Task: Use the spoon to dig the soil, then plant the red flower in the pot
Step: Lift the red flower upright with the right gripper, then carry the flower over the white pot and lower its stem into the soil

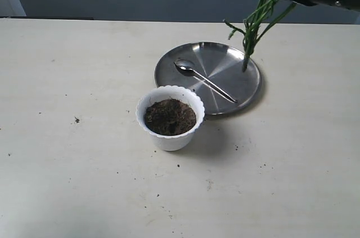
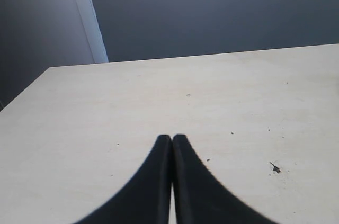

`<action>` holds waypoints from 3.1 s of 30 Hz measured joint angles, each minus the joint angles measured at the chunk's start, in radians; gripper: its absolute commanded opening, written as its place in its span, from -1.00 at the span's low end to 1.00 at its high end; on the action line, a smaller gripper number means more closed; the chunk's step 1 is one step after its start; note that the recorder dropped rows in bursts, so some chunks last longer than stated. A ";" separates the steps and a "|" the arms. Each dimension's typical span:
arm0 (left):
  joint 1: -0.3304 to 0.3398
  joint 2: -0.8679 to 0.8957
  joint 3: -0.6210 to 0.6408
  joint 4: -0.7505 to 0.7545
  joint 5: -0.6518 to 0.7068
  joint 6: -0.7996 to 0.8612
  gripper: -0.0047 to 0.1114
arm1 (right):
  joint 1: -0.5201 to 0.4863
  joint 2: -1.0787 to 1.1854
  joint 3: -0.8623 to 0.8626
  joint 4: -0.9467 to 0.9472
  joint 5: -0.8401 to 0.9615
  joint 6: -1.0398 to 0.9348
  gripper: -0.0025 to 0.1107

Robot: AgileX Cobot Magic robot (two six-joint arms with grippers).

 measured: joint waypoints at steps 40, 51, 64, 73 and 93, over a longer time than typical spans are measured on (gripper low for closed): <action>0.000 0.000 0.000 0.000 0.000 0.000 -0.91 | 0.100 0.267 -0.284 0.513 -0.443 -0.343 -0.97; 0.000 0.000 0.000 0.000 0.000 0.000 -0.91 | 0.106 0.206 -0.024 -0.079 -0.360 0.289 -0.97; 0.000 0.000 0.000 0.000 0.000 0.000 -0.91 | 0.085 0.197 0.247 -1.079 -0.685 1.187 -0.97; 0.000 0.000 0.000 0.000 0.000 0.000 -0.91 | 0.085 0.229 0.272 -1.197 -0.686 1.243 -0.97; 0.000 0.000 0.000 0.000 0.000 0.000 -0.91 | 0.080 0.453 0.261 -1.241 -0.979 1.208 -0.97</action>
